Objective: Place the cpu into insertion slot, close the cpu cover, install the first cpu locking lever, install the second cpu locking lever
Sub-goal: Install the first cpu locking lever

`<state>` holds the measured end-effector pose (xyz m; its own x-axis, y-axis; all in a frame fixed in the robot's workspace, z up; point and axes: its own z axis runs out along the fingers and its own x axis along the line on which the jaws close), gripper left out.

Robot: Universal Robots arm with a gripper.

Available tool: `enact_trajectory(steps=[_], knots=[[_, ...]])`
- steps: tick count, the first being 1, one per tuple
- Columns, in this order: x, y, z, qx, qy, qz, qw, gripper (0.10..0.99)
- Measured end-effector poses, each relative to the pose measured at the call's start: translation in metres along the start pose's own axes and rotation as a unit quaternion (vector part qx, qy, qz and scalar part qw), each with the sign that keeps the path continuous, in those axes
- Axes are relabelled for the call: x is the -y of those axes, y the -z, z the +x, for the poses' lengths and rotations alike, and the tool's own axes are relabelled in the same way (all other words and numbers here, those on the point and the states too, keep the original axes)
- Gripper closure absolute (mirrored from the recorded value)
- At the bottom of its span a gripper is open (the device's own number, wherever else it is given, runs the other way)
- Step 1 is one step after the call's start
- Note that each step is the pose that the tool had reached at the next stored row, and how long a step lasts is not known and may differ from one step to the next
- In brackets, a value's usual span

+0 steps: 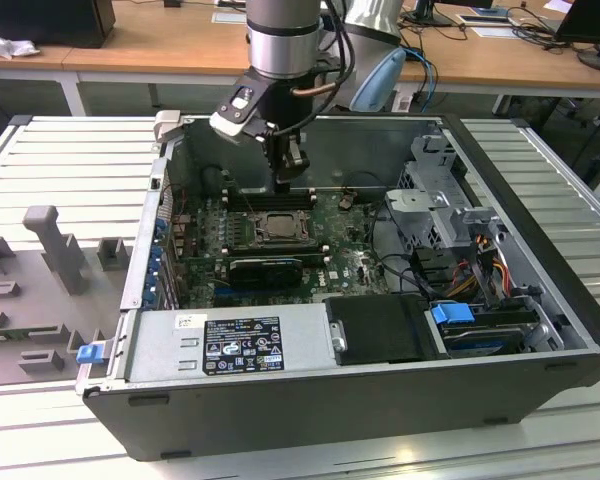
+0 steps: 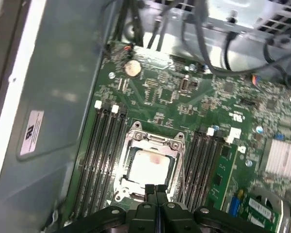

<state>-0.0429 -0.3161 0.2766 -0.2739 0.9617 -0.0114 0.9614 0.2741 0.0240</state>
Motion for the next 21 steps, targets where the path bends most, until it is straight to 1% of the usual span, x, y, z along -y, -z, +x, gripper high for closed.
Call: enact_trajectory(steps=[1,3,5,6,7,8,10,12,15,17,18,20,21], knots=[[0.0,-0.0009,0.0,-0.0004,0.023,-0.0001,0.9997,0.98],[0.0,-0.0011,0.0,-0.0011,0.046,-0.0005,0.9989,0.98],[0.0,-0.0011,0.0,-0.0016,0.068,-0.0007,0.9977,0.98],[0.0,-0.0011,0.0,-0.0019,0.08,-0.0009,0.9968,0.98],[0.0,-0.0011,0.0,-0.002,0.085,-0.0009,0.9963,0.98],[0.0,-0.0011,0.0,-0.0023,0.098,-0.0011,0.9952,0.98],[0.0,-0.0011,0.0,-0.0026,0.11,-0.0012,0.994,0.98],[0.0,-0.0011,0.0,-0.0029,0.123,-0.0014,0.9924,0.98],[0.0,-0.0011,0.0,-0.0032,0.136,-0.0016,0.9907,0.98],[0.0,-0.0011,0.0,-0.0035,0.147,-0.0016,0.9891,0.98],[0.0,-0.0011,0.0,-0.0036,0.15,-0.0017,0.9886,0.98],[0.0,-0.0011,0.0,-0.0039,0.163,-0.0018,0.9867,0.98],[0.0,-0.0011,0.0,-0.0041,0.172,-0.0019,0.9852,0.98]])
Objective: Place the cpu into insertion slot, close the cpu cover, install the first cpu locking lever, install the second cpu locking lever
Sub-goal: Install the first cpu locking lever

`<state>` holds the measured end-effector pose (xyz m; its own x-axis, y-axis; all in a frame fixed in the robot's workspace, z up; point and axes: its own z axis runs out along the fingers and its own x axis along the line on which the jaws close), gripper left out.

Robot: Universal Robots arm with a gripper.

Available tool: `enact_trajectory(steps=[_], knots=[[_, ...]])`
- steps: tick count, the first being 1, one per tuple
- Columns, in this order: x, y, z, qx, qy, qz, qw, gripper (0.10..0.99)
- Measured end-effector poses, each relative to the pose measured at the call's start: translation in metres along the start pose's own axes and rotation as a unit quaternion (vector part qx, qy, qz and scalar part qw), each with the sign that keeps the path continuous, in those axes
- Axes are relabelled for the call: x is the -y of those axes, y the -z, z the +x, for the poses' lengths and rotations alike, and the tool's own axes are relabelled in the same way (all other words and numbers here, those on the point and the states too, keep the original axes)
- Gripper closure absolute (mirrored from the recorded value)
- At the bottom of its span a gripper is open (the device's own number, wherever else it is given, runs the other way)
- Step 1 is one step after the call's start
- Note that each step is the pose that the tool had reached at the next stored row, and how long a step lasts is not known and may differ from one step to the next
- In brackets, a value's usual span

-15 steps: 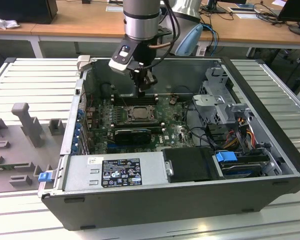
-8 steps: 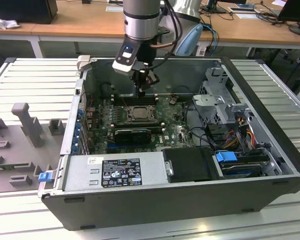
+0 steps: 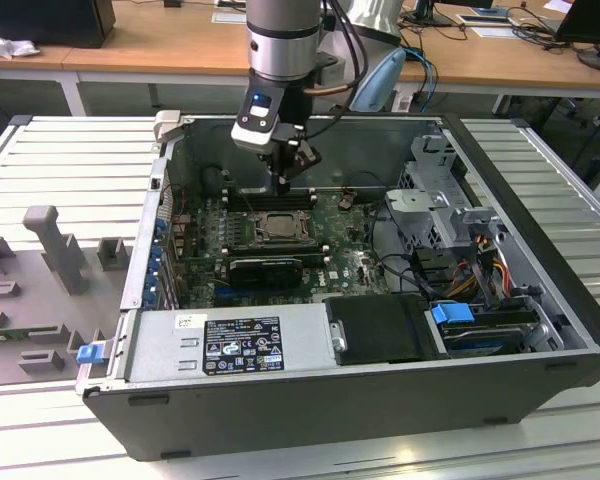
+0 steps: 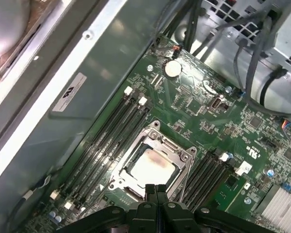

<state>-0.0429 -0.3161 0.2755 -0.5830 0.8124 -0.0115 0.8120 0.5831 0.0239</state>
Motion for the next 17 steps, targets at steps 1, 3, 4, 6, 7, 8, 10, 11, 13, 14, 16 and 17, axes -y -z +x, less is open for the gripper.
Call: enact_trajectory(steps=[1,3,4,6,7,8,10,11,13,14,16,17], knots=[[0.0,0.0,0.0,-0.0001,0.004,0.0,1.0,0.98],[0.0,0.0,0.0,-0.0004,0.015,-0.0001,0.9999,0.98],[0.0,0.0,0.0,-0.0005,0.021,-0.0002,0.9998,0.98],[0.0,0.0,0.0,-0.0008,0.031,-0.0003,0.9995,0.98],[0.0,0.0,0.0,-0.0009,0.037,-0.0004,0.9993,0.98],[0.0,0.0,0.0,-0.0011,0.044,-0.0005,0.999,0.98],[0.0,0.0,0.0,-0.0012,0.052,-0.0006,0.9987,0.98],[0.0,0.0,0.0,-0.0013,0.055,-0.0006,0.9985,0.98],[0.0,0.0,0.0,-0.0015,0.062,-0.0007,0.998,0.98],[0.0,0.0,0.0,-0.0016,0.066,-0.0008,0.9978,0.98],[0.0,0.0,0.0,-0.0019,0.078,-0.0009,0.997,0.98],[0.0,0.0,0.0,-0.002,0.082,-0.0009,0.9966,0.98]])
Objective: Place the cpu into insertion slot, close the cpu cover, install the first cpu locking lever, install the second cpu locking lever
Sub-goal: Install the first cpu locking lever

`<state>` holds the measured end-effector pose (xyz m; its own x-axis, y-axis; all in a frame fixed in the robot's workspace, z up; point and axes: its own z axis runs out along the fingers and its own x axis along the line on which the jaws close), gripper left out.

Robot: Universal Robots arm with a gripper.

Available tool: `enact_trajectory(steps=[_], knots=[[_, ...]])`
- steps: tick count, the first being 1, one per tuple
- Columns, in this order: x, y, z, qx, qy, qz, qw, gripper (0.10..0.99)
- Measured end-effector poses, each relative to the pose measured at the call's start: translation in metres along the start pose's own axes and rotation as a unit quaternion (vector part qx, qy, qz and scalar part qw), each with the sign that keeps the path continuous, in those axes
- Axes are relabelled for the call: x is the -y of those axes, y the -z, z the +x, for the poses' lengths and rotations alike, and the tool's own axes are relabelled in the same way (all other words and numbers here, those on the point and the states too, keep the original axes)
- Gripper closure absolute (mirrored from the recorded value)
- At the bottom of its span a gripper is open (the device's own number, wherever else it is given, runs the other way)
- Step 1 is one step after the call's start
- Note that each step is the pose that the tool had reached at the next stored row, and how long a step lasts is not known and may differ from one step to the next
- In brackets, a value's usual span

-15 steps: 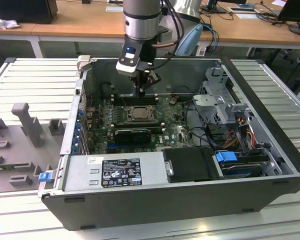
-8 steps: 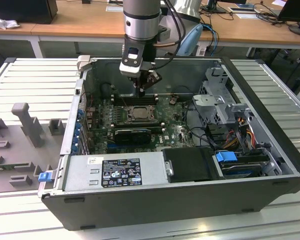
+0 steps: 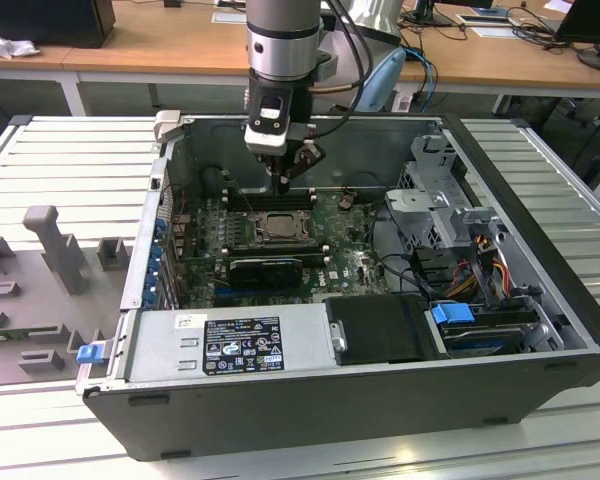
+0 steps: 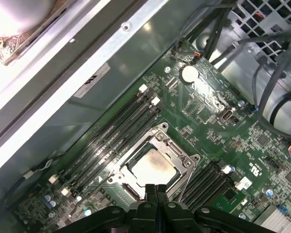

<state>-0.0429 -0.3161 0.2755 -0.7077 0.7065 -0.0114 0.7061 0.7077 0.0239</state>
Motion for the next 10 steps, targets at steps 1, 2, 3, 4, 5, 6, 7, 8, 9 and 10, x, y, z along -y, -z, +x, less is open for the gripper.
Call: enact_trajectory(steps=[1,2,3,4,5,6,7,8,9,10], knots=[[0.0,0.0,0.0,-0.0001,0.004,-0.0001,1.0,0.98],[0.0,0.0,0.0,-0.0002,0.008,-0.0001,1.0,0.98],[0.0,0.0,0.0,-0.0003,0.014,-0.0002,0.9999,0.98],[0.0,0.0,0.0,-0.0005,0.02,-0.0002,0.9998,0.98],[0.0,0.0,0.0,-0.0006,0.027,-0.0003,0.9996,0.98],[0.0,0.0,0.0,-0.0007,0.03,-0.0004,0.9995,0.98],[0.0,0.0,0.0,-0.0009,0.037,-0.0004,0.9993,0.98],[0.0,0.0,0.0,-0.001,0.041,-0.0005,0.9992,0.98],[0.0,0.0,0.0,-0.001,0.044,-0.0005,0.999,0.98],[0.0,0.0,0.0,-0.0011,0.047,-0.0005,0.9989,0.98]])
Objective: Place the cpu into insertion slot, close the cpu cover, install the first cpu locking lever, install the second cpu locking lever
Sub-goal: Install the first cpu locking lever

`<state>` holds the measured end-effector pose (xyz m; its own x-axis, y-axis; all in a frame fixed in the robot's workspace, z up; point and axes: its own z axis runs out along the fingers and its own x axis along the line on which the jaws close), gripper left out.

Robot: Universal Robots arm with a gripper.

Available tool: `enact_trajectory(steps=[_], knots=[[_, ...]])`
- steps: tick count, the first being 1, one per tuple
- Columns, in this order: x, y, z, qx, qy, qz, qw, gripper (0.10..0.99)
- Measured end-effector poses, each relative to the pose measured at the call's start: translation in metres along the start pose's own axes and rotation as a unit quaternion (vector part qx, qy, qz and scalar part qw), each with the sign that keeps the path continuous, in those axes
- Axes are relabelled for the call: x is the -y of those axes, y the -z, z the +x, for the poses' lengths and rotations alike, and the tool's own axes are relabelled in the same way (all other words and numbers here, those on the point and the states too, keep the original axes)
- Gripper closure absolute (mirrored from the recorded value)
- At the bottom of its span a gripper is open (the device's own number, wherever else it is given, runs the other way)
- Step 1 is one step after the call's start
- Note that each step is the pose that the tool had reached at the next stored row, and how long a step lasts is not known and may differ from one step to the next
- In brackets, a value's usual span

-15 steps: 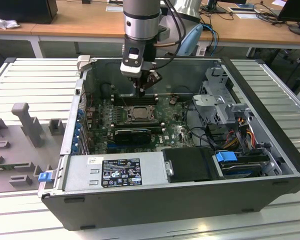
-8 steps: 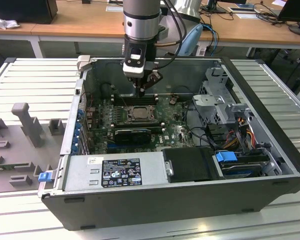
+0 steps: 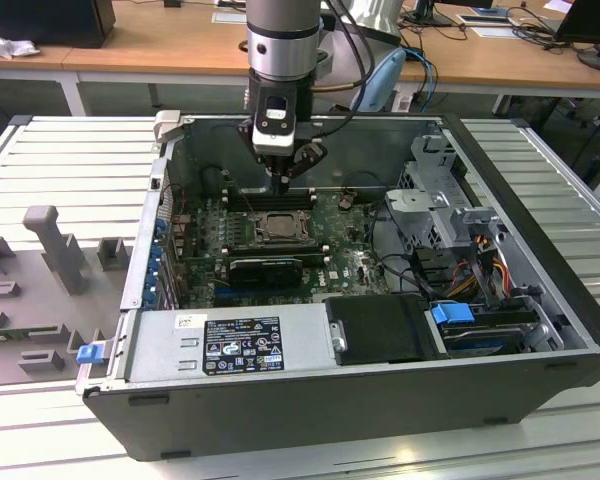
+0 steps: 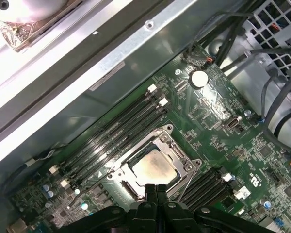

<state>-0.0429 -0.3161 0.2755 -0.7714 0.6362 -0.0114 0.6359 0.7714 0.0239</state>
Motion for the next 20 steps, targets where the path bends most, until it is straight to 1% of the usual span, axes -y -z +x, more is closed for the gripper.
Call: enact_trajectory(steps=[4,7,10,15,18,20], knots=[[0.0,0.0,0.0,-0.0004,0.016,-0.0002,0.9999,0.98],[0.0,0.0,0.0,-0.0008,0.036,-0.0004,0.9994,0.98],[0.0,0.0,0.0,-0.0011,0.048,-0.0006,0.9988,0.98],[0.0,0.0,0.0,-0.0017,0.072,-0.0008,0.9974,0.98],[0.0,0.0,0.0,-0.0022,0.092,-0.0011,0.9958,0.98],[0.0,0.0,0.0,-0.0024,0.1,-0.0012,0.995,0.98]])
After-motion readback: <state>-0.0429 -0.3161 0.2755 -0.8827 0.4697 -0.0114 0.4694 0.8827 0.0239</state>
